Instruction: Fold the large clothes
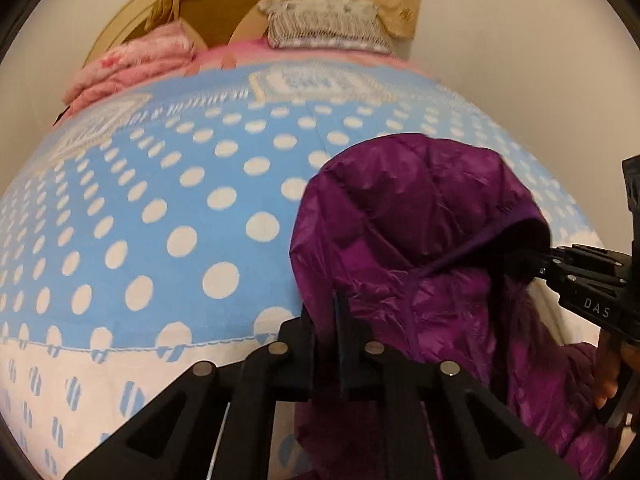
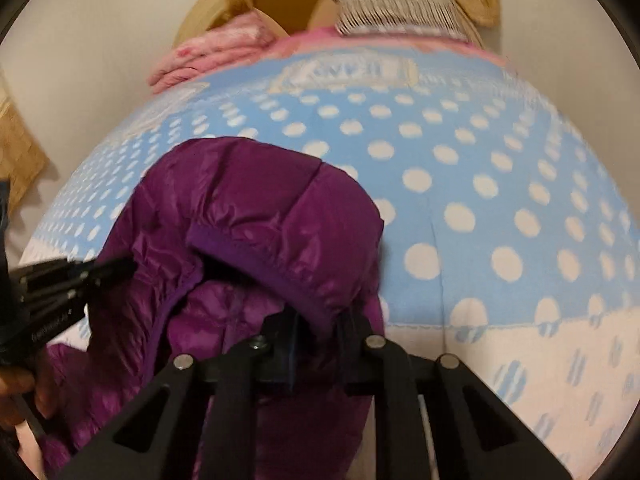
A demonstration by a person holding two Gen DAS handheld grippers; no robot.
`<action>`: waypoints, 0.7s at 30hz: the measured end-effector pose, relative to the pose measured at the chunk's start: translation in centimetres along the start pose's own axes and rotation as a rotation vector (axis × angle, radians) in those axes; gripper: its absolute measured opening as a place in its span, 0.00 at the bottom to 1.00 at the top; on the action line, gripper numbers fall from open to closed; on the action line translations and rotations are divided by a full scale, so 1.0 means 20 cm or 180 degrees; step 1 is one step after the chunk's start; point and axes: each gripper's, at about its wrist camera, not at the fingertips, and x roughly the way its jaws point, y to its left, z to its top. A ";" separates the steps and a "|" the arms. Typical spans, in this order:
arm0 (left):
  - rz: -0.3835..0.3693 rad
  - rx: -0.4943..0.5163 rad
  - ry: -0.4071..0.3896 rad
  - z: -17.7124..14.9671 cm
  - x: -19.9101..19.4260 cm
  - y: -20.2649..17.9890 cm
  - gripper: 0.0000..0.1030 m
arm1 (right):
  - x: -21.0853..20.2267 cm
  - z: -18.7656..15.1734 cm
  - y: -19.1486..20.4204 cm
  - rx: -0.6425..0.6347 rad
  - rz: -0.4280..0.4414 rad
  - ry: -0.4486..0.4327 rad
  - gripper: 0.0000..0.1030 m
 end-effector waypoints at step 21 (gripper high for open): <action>0.0063 0.0253 -0.0242 -0.06 -0.22 -0.07 0.04 | -0.15 -0.06 -0.03 -0.0013 -0.0079 -0.0164 0.93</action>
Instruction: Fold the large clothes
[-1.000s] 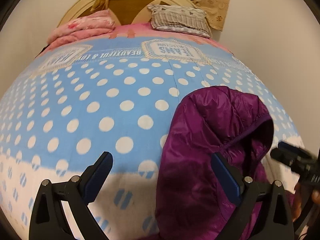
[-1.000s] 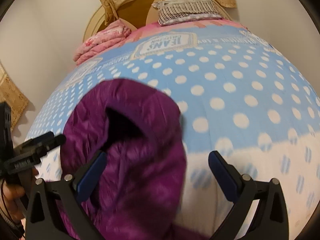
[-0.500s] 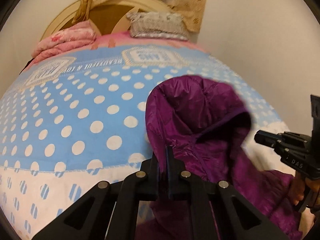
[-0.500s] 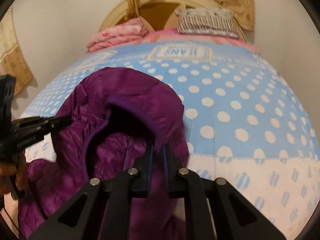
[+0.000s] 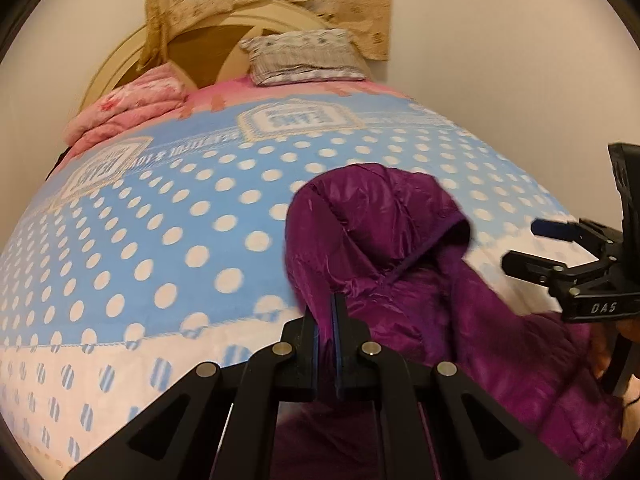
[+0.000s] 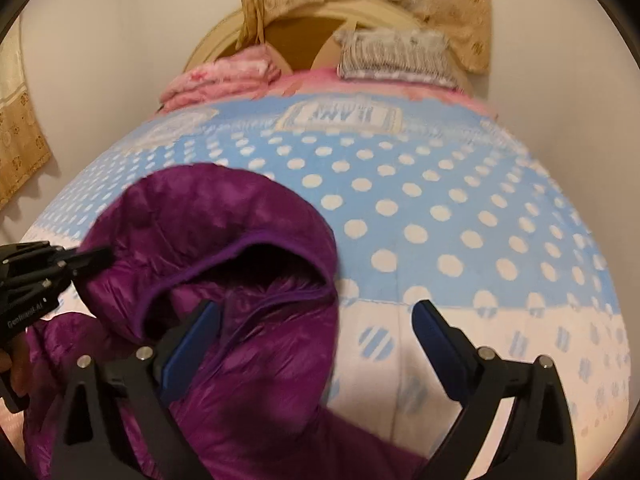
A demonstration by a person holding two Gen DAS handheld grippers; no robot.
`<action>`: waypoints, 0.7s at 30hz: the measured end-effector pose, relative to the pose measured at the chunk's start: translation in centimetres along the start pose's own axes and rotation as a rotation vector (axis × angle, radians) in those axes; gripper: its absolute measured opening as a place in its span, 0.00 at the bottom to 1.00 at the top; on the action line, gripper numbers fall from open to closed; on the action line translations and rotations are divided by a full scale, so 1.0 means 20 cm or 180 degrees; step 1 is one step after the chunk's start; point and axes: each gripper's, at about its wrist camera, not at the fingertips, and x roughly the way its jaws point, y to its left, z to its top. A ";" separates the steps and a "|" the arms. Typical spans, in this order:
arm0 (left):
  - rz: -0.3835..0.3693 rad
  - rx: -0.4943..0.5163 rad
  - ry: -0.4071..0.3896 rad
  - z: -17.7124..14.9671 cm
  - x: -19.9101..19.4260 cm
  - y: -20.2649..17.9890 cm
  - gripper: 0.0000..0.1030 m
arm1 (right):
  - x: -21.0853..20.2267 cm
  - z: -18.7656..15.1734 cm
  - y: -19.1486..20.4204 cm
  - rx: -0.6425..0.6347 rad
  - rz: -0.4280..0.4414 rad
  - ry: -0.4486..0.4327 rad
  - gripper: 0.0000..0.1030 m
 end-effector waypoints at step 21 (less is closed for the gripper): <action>-0.0029 -0.0534 0.0395 -0.11 0.34 0.23 0.04 | 0.26 0.09 -0.25 0.0984 0.0384 -0.0092 0.72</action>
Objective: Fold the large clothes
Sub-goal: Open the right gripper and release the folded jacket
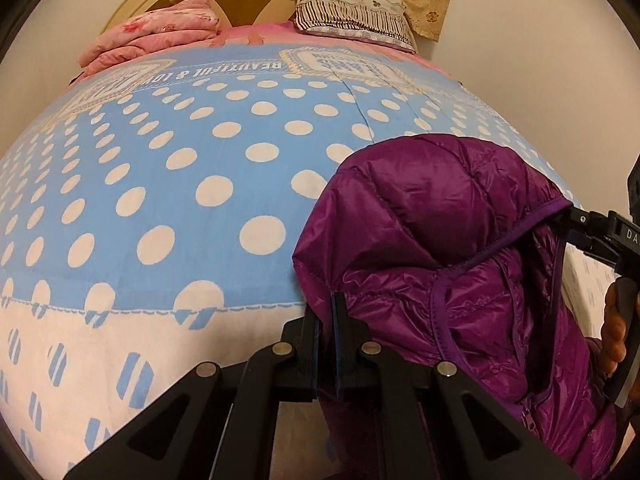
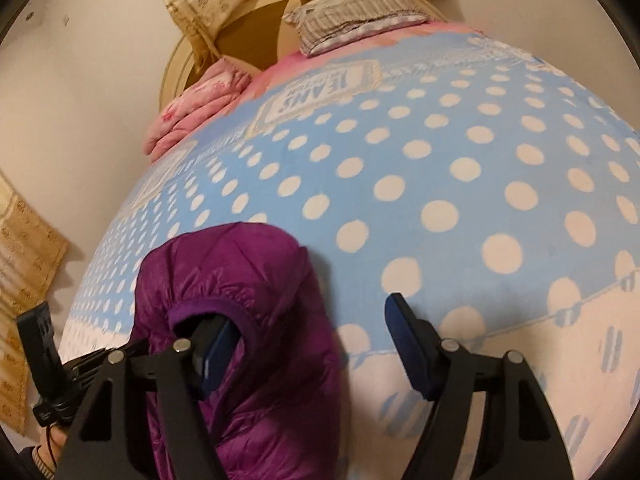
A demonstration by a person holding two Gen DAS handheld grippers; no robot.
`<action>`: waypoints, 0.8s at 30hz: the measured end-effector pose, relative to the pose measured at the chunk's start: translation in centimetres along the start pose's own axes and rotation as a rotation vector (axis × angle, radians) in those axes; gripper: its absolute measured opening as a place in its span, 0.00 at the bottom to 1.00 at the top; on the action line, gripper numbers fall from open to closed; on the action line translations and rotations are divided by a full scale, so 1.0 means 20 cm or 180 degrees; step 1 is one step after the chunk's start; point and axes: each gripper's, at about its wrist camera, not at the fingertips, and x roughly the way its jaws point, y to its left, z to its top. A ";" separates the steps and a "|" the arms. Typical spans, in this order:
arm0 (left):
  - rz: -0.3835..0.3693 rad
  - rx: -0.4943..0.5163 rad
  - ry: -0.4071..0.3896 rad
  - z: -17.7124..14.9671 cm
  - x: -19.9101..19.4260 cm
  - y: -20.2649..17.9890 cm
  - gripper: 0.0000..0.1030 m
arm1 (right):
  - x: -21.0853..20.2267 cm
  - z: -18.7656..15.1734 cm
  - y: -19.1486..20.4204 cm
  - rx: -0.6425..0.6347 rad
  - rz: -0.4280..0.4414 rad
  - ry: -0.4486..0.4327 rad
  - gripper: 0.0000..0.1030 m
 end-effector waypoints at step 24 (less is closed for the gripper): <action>0.0031 -0.0471 -0.0220 0.09 -0.04 0.10 0.05 | -0.15 0.00 -0.05 0.0204 0.0179 -0.0380 0.83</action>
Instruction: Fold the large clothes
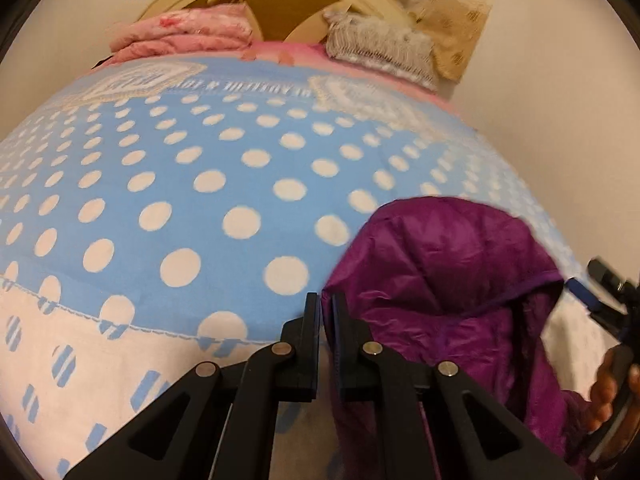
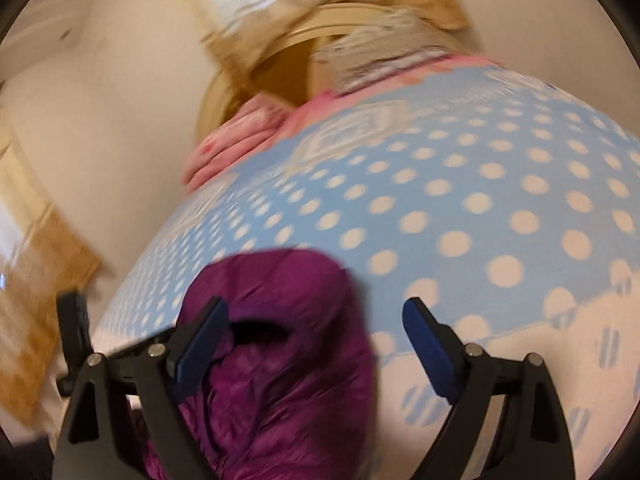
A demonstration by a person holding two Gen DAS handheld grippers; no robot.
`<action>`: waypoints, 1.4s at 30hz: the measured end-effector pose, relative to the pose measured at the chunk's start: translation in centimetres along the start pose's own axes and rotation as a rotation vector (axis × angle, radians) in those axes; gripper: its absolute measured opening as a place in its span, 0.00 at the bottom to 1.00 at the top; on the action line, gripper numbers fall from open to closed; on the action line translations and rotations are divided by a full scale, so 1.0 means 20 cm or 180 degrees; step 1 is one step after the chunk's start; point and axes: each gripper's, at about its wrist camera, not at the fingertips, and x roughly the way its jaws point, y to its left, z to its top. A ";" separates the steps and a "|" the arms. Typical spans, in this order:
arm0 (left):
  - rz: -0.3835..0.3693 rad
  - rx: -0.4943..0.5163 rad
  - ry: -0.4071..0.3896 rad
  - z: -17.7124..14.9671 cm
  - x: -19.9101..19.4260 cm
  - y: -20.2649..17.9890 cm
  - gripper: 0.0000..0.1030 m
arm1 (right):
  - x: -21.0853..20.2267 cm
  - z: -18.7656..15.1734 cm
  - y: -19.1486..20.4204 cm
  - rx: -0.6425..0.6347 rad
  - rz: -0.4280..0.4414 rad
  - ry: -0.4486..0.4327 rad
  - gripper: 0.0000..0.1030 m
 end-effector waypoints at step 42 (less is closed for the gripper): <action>-0.0429 0.0927 -0.0810 -0.19 -0.64 -0.23 0.00 | -0.36 -0.40 0.41 -0.1991 -0.0351 0.0009 0.08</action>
